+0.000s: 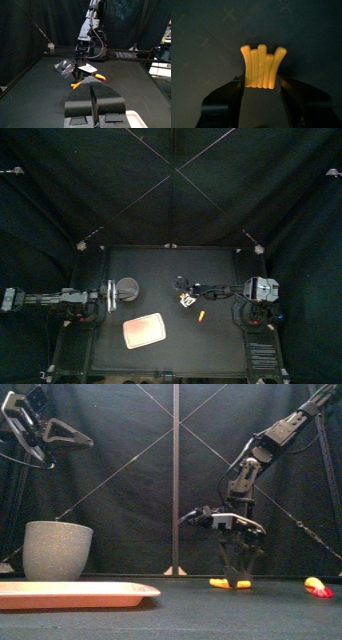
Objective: Pick the fries then place it on the pink plate
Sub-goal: Place fries on the pink plate
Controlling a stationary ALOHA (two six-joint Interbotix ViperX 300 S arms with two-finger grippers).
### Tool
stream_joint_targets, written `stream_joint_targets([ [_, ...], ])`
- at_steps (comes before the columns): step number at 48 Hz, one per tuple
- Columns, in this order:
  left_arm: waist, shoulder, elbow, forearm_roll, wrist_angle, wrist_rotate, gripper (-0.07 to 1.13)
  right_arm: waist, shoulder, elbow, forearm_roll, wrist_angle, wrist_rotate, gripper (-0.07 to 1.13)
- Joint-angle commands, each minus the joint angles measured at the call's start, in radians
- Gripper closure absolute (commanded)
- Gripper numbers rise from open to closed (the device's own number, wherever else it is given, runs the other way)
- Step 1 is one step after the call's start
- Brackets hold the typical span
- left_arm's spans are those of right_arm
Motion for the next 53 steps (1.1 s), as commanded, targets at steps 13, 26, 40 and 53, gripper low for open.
stream_joint_targets([
  [13,0.003,0.003,-0.014,0.0,-0.006,-0.002,1.06,0.035,-0.052,-0.064,-0.003,0.006,-0.003,0.47],
  [26,0.005,0.003,-0.025,0.008,-0.008,0.006,1.06,0.199,-0.055,-0.19,-0.035,-0.038,-0.003,0.47],
  [40,0.015,0.003,-0.017,0.008,-0.008,0.005,1.06,0.367,0.074,-0.339,-0.094,-0.158,-0.003,0.46],
  [53,0.023,0.003,-0.017,0.009,-0.009,0.006,1.06,0.4,0.199,-0.508,-0.149,-0.14,-0.005,0.24],
])
